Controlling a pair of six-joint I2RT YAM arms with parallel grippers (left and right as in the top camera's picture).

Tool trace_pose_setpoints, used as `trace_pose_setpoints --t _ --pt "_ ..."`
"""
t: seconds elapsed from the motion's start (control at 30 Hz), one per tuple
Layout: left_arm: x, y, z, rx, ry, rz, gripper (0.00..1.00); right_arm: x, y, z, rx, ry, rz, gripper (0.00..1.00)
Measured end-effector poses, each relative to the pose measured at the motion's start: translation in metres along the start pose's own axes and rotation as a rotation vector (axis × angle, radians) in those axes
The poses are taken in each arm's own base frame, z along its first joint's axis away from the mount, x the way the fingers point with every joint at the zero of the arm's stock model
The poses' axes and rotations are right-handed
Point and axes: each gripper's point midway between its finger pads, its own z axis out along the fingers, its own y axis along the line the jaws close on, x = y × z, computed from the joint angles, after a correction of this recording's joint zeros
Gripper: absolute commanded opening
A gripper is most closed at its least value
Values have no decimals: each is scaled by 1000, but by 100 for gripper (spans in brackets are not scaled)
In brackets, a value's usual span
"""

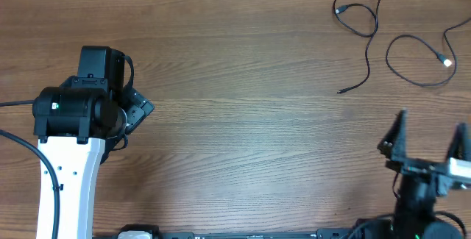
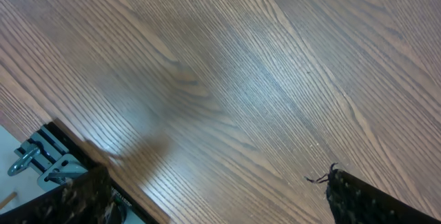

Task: Untangle cables

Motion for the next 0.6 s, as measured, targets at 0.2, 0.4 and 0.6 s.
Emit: trace_pose_setpoints --t 0.2,0.4,0.6 --pt "0 0 0 0 0 0 100 81 8 4 -28 138 -18 100" --pt "0 0 0 0 0 0 100 138 8 -1 -30 253 -40 100" --pt "0 0 0 0 0 0 100 163 8 -7 -31 329 -54 100"
